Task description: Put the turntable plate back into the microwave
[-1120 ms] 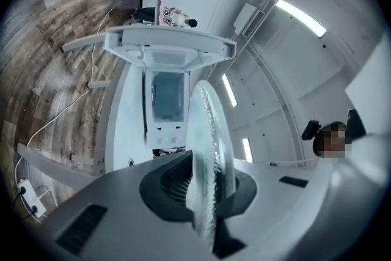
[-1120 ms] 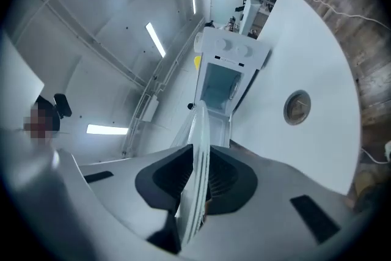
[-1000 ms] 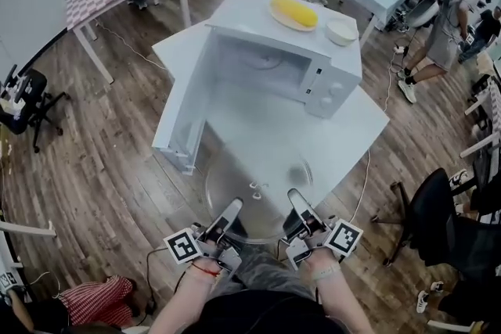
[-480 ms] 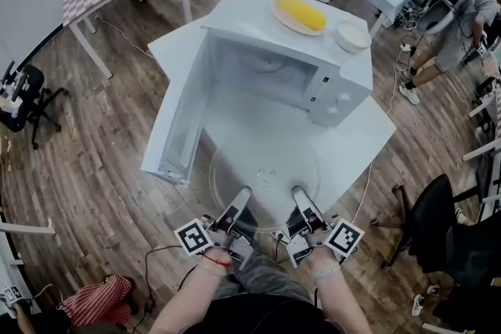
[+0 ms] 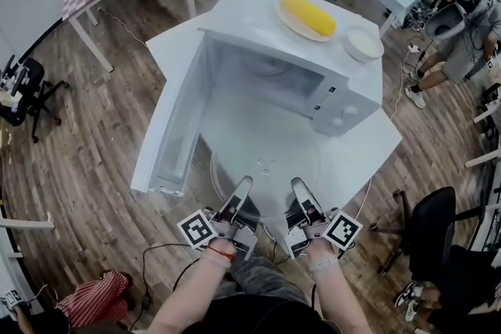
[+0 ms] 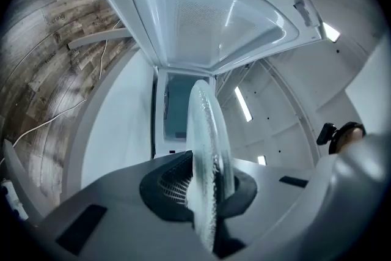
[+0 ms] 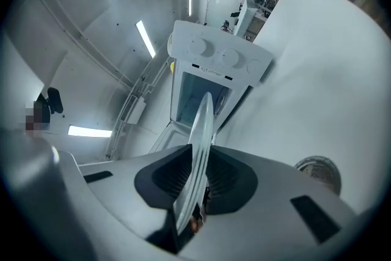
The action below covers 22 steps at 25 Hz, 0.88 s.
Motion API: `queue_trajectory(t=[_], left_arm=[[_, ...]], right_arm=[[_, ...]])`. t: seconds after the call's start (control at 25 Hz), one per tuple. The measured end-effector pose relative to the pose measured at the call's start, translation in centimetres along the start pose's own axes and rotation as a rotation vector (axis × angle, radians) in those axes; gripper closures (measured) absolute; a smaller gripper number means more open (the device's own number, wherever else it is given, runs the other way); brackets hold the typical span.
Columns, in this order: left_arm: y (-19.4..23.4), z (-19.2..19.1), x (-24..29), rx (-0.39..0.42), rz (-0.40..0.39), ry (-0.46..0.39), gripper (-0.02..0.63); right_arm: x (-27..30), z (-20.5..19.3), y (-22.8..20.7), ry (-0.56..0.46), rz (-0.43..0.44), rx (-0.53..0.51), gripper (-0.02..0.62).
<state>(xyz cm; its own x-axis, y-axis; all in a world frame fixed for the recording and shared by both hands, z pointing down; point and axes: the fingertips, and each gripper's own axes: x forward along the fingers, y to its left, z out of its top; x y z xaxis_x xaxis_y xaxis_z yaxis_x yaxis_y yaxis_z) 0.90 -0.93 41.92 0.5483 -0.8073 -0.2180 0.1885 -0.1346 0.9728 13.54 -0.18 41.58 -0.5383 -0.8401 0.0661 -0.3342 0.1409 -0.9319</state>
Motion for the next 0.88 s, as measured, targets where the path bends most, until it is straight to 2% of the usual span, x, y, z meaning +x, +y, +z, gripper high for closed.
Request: queue_trajectory(t=[0.24,0.52,0.88], left_arm=[[0.5,1.3,1.6,0.019,0.005,-0.028,0.574],[1.1,2.3,2.1,0.006,0.017,-0.059,0.574],[2.2,3.2,3.7,-0.007,0.025,-0.069,0.574]], right_arm=[[2.1,1.1,-0.8,0.013,0.012,0.026,0.535],[3.6,1.3,-1.1,0.059,0.020,-0.007,0.534],[5.2,2.4,-2.2,0.059,0.015,-0.006,0.535]])
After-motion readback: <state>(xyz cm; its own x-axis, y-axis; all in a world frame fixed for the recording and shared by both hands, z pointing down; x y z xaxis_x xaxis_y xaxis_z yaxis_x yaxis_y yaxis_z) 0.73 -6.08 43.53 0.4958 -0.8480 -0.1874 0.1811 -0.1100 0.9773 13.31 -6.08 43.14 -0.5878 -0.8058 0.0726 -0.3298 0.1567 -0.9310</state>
